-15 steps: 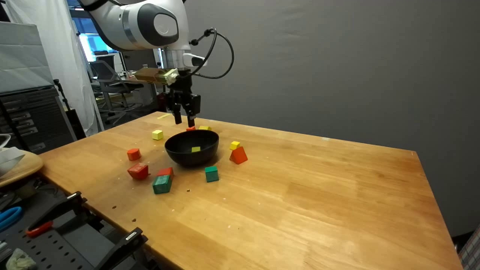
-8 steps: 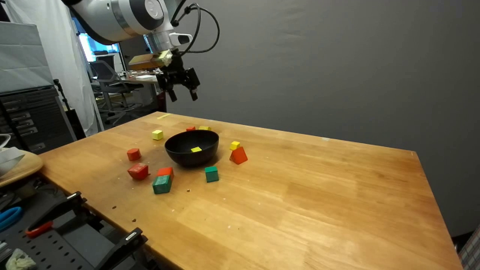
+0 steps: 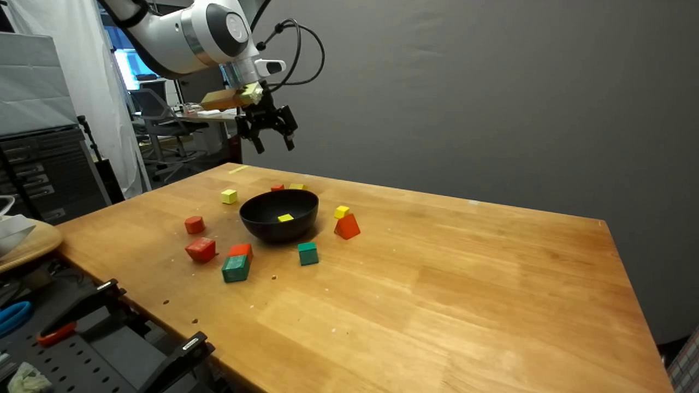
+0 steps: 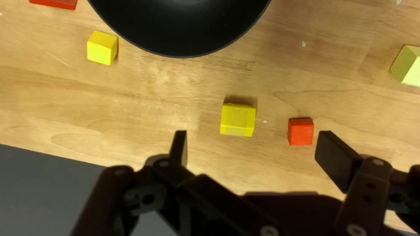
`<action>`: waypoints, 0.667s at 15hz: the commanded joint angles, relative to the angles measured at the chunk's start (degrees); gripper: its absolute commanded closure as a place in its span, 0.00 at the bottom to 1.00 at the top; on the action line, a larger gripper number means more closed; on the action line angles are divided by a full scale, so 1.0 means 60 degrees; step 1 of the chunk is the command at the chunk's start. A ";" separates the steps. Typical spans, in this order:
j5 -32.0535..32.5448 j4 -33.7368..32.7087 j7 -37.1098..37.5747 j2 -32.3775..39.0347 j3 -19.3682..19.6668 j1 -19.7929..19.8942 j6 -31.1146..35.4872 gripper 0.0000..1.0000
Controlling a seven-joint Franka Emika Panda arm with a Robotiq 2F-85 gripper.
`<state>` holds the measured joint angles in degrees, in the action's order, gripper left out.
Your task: Put all the blocks in the bowl one at a time except the right yellow block
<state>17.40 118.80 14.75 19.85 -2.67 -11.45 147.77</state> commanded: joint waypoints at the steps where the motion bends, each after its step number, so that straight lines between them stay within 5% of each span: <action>1: -0.0183 -0.0847 -0.0387 0.0784 0.0069 -0.0004 -0.0113 0.00; 10: -0.1301 -0.3565 -0.2076 0.3543 -0.0136 0.0517 -0.1088 0.00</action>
<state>12.11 104.11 6.31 35.90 -2.49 -9.24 145.05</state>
